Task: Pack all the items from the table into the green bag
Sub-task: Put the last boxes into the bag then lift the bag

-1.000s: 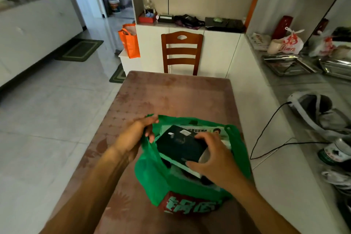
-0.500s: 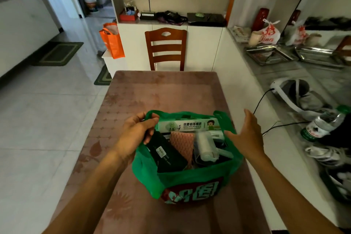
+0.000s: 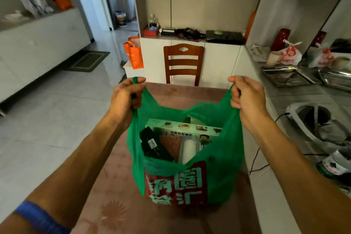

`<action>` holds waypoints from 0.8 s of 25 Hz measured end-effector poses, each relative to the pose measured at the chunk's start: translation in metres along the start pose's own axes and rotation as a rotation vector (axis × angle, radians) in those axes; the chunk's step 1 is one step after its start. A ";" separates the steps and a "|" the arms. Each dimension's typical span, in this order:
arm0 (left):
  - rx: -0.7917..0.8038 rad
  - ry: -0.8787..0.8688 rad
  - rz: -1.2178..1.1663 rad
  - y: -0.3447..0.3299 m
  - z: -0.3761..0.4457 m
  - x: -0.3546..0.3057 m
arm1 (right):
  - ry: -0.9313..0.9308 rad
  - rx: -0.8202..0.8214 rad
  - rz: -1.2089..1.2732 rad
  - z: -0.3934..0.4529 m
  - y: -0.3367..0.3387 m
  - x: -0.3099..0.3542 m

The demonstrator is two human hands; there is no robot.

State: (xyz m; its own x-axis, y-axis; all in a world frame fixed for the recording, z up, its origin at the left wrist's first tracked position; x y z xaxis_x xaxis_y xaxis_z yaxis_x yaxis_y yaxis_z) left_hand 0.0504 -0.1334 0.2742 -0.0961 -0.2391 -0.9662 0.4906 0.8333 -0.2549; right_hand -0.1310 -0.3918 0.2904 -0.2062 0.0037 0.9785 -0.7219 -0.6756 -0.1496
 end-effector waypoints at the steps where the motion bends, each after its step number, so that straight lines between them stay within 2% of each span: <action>1: -0.025 -0.039 -0.050 0.006 0.002 -0.007 | 0.030 0.049 0.037 -0.003 -0.003 0.004; 3: -0.057 -0.020 0.000 0.025 -0.005 0.001 | -0.009 0.095 0.100 -0.014 -0.002 -0.009; 5: -0.073 0.109 0.198 0.046 -0.015 0.035 | -0.185 0.037 -0.007 -0.017 -0.002 -0.042; 7: -0.061 0.205 0.236 0.056 -0.011 0.062 | -0.297 -0.026 -0.125 -0.007 -0.010 -0.065; 11: -0.050 0.168 0.147 0.044 0.062 0.027 | -0.183 -0.097 -0.121 0.051 -0.042 -0.038; 13: -0.037 0.079 0.044 0.039 0.094 -0.001 | -0.072 -0.099 -0.107 0.076 -0.051 -0.010; 17: 0.069 -0.051 -0.065 0.039 0.113 -0.039 | 0.027 -0.135 -0.047 0.095 -0.043 0.021; 18: 0.089 -0.037 -0.058 0.042 0.113 -0.038 | 0.004 -0.122 -0.058 0.101 -0.042 0.019; 20: 0.093 0.071 0.075 0.051 0.109 -0.013 | -0.165 -0.087 -0.190 0.109 -0.040 -0.006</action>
State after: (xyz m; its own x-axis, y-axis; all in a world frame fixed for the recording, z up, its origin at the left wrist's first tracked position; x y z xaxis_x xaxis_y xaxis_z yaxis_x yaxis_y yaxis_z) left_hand 0.1708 -0.1417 0.2783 -0.1157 -0.1390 -0.9835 0.5764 0.7970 -0.1805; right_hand -0.0288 -0.4455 0.3057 0.0438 -0.0006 0.9990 -0.7932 -0.6080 0.0344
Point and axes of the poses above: each hand's wrist, its own z-axis towards the middle knuckle, its own y-axis out of the back of the hand, x = y × z, the point moved 6 cm from there along z, towards the middle knuckle, and after that the axes turned 3 degrees about x, right-handed, at the moved point
